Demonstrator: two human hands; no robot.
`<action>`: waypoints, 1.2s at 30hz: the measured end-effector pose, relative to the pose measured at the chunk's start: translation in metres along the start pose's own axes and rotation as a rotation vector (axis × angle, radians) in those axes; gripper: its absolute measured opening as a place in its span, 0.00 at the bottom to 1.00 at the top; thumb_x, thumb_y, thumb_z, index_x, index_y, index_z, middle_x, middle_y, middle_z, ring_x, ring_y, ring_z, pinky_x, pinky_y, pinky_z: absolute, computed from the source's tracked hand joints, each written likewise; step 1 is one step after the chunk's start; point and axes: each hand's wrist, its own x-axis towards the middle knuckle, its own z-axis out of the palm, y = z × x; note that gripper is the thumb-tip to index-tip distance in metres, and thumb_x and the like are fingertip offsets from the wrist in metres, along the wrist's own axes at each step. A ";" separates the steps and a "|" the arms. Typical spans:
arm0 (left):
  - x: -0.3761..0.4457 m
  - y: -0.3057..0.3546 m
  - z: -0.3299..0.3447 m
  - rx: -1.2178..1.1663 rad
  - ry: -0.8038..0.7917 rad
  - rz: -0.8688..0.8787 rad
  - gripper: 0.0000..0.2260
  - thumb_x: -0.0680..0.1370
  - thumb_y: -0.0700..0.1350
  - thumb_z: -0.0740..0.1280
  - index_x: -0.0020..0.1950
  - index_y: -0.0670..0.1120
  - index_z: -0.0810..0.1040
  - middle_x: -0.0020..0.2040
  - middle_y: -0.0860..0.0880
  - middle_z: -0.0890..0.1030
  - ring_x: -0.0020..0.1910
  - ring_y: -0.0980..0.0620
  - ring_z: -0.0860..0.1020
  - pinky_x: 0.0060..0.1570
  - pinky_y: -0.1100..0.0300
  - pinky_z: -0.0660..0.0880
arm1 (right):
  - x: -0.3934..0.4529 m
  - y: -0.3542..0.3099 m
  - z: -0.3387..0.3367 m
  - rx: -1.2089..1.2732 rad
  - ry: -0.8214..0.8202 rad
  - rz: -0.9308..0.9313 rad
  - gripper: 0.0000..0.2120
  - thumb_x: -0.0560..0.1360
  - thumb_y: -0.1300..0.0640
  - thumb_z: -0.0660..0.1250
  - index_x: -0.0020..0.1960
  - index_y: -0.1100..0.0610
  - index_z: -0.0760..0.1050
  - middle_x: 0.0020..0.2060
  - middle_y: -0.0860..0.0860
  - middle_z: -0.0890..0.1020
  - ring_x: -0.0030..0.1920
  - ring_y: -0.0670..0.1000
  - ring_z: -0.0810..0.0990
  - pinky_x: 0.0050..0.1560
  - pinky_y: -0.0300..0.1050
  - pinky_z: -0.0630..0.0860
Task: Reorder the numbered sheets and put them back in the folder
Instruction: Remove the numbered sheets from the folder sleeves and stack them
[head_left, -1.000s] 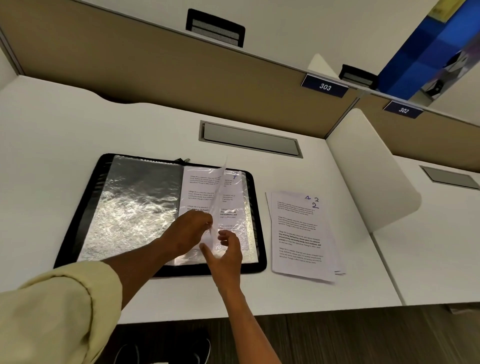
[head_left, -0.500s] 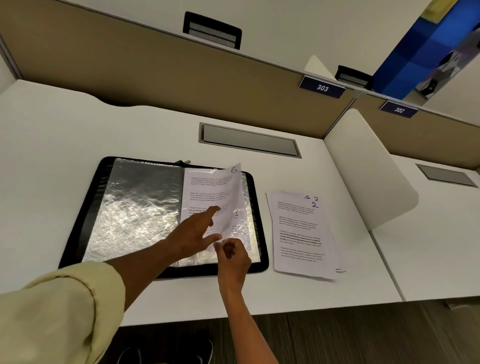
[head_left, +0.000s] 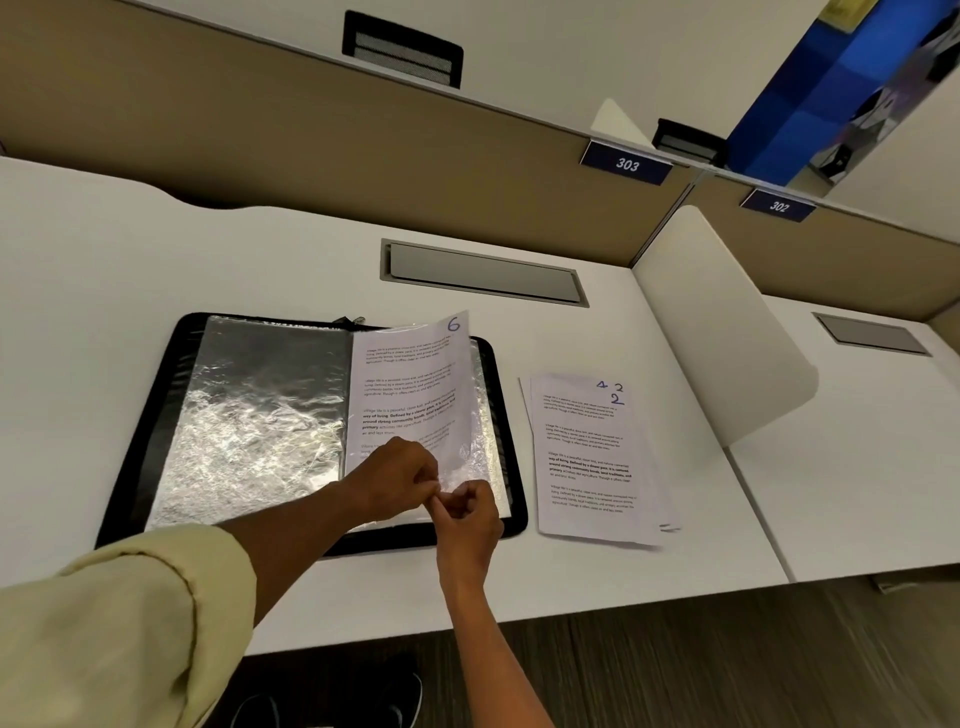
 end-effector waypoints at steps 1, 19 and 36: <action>0.001 -0.001 0.000 0.010 0.001 -0.003 0.05 0.75 0.43 0.71 0.42 0.43 0.84 0.39 0.47 0.83 0.39 0.51 0.80 0.46 0.51 0.79 | 0.001 0.001 -0.001 0.005 0.003 -0.004 0.14 0.70 0.63 0.79 0.42 0.55 0.73 0.35 0.49 0.82 0.38 0.46 0.83 0.45 0.38 0.81; 0.007 0.000 -0.005 0.080 0.093 -0.006 0.07 0.79 0.44 0.68 0.48 0.41 0.81 0.47 0.45 0.82 0.42 0.53 0.73 0.44 0.61 0.68 | 0.001 0.020 0.000 -0.037 0.075 -0.041 0.09 0.75 0.62 0.75 0.51 0.49 0.81 0.51 0.40 0.83 0.52 0.44 0.82 0.46 0.35 0.81; 0.009 0.001 -0.004 0.103 0.130 0.044 0.08 0.79 0.47 0.68 0.47 0.42 0.81 0.46 0.46 0.81 0.42 0.54 0.73 0.44 0.60 0.69 | 0.003 0.031 0.023 -0.247 0.008 -0.032 0.15 0.77 0.50 0.72 0.62 0.51 0.80 0.68 0.50 0.73 0.67 0.50 0.74 0.63 0.48 0.78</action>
